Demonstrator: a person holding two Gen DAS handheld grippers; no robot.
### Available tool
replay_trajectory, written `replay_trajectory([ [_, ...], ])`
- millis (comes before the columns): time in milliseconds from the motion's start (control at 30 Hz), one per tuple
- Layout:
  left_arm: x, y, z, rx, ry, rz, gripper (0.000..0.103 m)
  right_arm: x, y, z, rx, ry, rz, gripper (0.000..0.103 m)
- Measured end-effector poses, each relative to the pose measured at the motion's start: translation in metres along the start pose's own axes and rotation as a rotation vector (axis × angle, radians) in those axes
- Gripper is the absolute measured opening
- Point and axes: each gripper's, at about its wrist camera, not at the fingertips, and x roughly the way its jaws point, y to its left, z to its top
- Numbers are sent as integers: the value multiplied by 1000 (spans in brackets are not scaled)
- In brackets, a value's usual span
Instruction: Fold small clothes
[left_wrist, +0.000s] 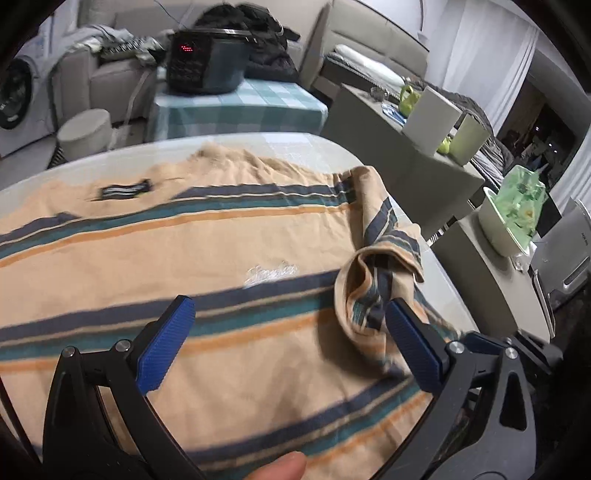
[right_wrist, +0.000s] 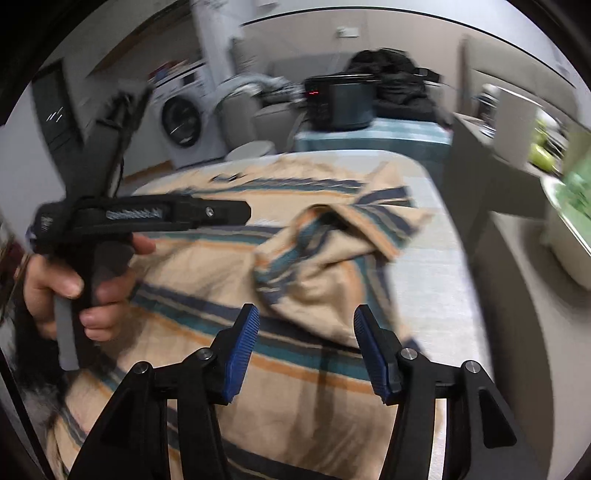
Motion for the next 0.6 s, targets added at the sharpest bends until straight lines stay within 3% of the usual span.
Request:
replay_trajectory([
  [100,21,-16,12,31,13,-16,101,-3,-21,-2,100,-7,-41,55],
  [200,32,-46,18,140,-2,-40,99,-5,-39,-5,176,-7,-57,55],
  [333,50,-98,13,431,-39,42,91,-10,-48,-7,204,-8,-53,55],
  [500,73,-133,-1,643,-17,89,82,-5,-48,-7,193,11,-50,55],
  [600,85,-144,-7,715,-16,148,68,-4,-47,-12,202,17,-53,55],
])
